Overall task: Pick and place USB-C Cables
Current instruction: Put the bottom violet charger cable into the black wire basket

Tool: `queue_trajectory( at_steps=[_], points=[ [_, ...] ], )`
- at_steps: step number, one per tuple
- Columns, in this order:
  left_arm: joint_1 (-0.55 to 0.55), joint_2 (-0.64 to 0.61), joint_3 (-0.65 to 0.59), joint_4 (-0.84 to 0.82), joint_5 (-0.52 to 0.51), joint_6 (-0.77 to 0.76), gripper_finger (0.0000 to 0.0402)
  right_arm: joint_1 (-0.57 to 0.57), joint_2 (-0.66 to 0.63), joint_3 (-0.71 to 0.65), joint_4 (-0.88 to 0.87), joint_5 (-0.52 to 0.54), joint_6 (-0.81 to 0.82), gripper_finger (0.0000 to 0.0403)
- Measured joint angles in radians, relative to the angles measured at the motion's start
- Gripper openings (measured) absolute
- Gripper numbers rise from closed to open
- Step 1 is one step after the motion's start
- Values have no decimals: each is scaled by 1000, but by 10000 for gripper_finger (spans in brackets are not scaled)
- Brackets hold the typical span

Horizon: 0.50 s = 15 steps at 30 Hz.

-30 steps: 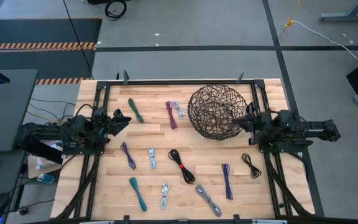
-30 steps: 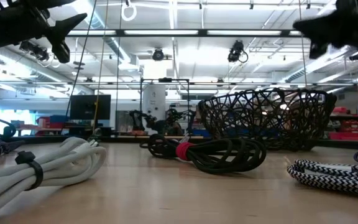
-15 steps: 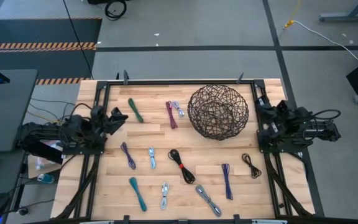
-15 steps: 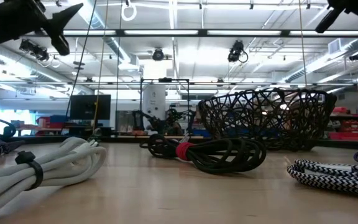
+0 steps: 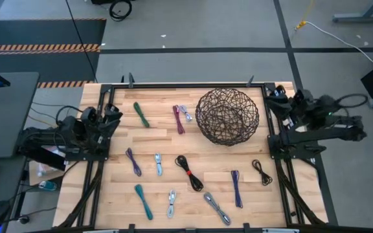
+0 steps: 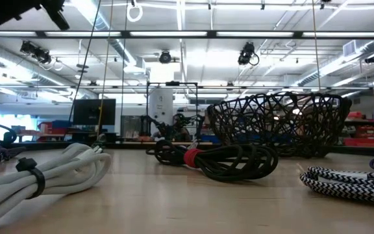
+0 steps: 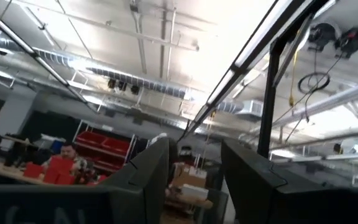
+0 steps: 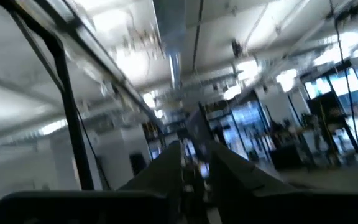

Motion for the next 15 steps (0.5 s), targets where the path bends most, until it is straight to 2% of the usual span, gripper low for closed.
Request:
queue_trajectory(
  at_steps=[6, 15],
  points=[
    [0, 0, 107, -207, 0, 13, 156, 0, 225, 345, -488, -89, 67, 106],
    [0, 0, 152, -271, 0, 16, 156, 0, 542, 711, -1018, -224, 250, 106]
  ],
)
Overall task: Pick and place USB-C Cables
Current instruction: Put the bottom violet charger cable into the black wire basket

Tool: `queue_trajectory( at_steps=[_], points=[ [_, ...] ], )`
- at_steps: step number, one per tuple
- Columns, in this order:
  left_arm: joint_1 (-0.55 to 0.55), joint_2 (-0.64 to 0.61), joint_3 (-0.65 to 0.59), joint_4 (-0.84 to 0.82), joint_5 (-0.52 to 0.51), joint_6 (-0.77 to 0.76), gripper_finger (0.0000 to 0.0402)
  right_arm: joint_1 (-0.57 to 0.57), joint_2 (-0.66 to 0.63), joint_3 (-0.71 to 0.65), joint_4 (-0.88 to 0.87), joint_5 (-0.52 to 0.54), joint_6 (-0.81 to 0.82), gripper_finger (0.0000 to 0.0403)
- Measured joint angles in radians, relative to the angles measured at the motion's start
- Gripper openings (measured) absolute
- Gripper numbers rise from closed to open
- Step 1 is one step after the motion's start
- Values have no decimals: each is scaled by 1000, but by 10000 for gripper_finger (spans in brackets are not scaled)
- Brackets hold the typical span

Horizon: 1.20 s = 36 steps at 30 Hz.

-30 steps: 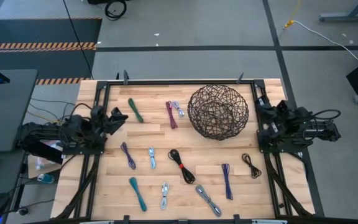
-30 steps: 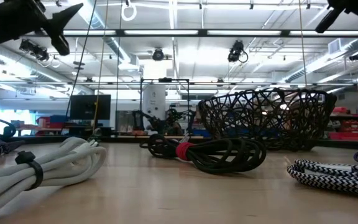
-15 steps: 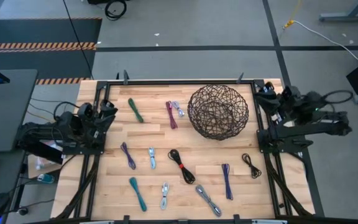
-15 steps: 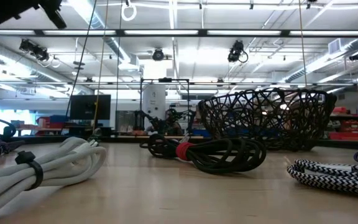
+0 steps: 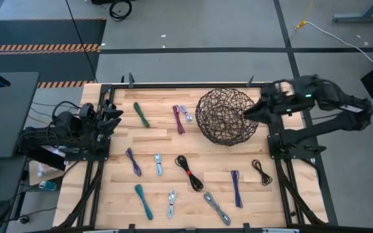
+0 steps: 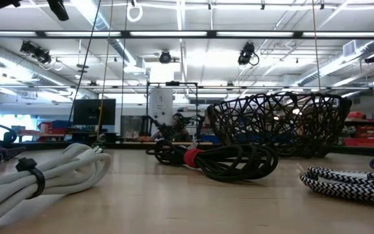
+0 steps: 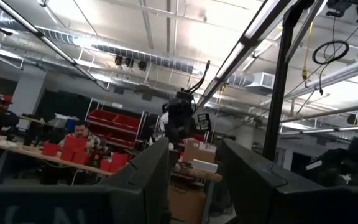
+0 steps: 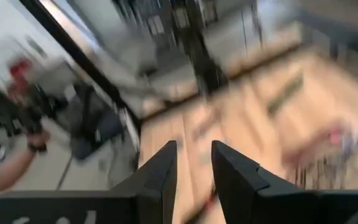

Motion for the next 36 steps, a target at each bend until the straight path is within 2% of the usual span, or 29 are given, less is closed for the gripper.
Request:
queue_trajectory(
  at_steps=[3, 8, 13, 22, 27, 33, 36],
  points=[
    [0, 0, 0, -3, 0, 0, 156, 1, 88, 54, -181, -51, 86, 105],
    [0, 0, 0, -4, 0, -1, 156, 26, 199, 64, -423, -109, 186, 105],
    [0, 0, 0, -6, 0, -1, 156, 82, 284, 64, -555, -120, 262, 105],
    [0, 0, 0, -51, 0, -2, 156, 269, 421, 64, -552, -121, 462, 105],
    [0, 0, 0, -51, 1, -2, 156, 396, 510, 64, -468, -120, 611, 105],
    [0, 0, 0, -52, 0, -5, 156, 525, 619, 65, -273, -10, 776, 105],
    [0, 0, 0, -51, 0, -8, 156, 571, 673, 66, -269, 1, 878, 105]
  ],
)
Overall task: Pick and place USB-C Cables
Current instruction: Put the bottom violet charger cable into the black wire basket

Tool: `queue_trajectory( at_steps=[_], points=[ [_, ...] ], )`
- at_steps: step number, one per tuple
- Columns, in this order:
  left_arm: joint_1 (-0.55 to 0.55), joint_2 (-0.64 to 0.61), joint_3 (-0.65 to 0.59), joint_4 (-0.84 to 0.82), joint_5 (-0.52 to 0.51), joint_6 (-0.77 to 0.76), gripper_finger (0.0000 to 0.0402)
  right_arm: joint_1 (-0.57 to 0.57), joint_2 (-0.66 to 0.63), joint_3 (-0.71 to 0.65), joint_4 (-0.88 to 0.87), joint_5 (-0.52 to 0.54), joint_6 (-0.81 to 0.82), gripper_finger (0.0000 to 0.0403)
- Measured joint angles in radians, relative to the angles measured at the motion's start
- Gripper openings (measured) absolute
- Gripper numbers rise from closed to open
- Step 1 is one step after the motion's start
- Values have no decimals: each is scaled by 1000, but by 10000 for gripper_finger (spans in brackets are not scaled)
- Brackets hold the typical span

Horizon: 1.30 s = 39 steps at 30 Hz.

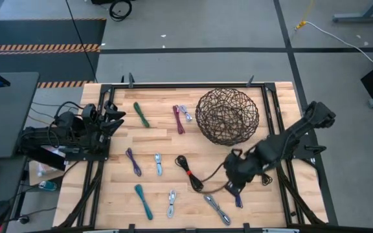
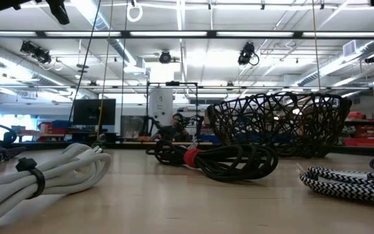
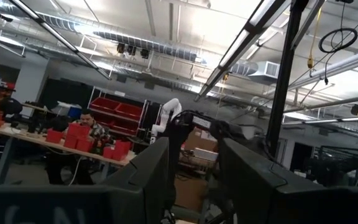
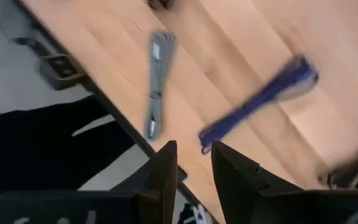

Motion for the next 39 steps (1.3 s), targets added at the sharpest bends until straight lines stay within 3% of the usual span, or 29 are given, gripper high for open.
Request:
queue_trajectory(
  at_steps=[7, 20, 33, 39],
  points=[
    [0, 0, 0, 0, 0, -6, 156, 97, 110, 0, -37, 24, 239, 129],
    [0, 0, 0, 0, 0, -32, 156, 171, 263, 0, -35, 73, 506, 225],
    [0, 0, 0, 0, 0, -33, 156, 172, 445, -1, 57, 91, 594, 229],
    [0, 0, 0, 3, 0, -39, 156, 171, 444, -25, 64, 109, 597, 229]
  ],
)
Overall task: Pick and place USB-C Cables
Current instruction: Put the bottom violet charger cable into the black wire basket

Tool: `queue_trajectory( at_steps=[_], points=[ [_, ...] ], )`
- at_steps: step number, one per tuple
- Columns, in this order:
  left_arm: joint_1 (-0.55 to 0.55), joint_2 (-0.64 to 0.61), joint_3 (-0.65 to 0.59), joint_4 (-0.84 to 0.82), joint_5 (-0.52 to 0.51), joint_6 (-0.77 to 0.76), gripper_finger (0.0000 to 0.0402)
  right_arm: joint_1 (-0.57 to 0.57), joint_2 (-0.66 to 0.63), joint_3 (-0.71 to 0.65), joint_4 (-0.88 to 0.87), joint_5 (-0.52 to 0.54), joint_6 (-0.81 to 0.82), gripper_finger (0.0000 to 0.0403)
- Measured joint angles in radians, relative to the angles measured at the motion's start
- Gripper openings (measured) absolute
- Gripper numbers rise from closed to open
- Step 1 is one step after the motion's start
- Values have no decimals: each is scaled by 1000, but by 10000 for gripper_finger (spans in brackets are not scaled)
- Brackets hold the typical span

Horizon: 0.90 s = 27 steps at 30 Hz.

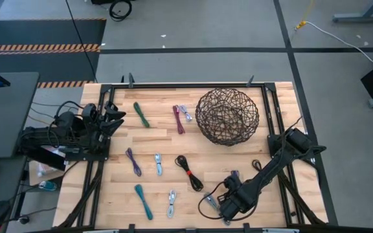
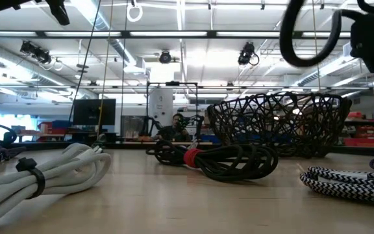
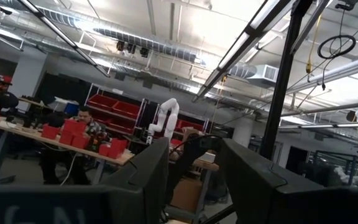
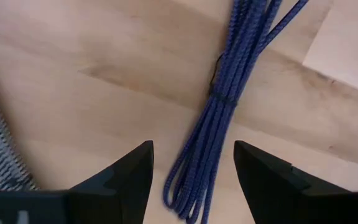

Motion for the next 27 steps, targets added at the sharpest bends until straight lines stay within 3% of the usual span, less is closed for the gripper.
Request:
queue_trajectory(
  at_steps=[12, 16, 22, 27],
  points=[
    [0, 0, 0, 2, 0, 0, 156, -3, -4, -63, 112, -4, 35, 215],
    [0, 0, 0, 3, 0, 0, 156, -4, -4, -66, 123, -14, 35, 159],
    [0, 0, 0, 2, 0, 0, 156, -4, -5, -68, 104, -24, 33, 23],
    [0, 0, 0, 3, 0, 0, 156, -3, -5, -69, 100, -23, 28, 28]
  ],
)
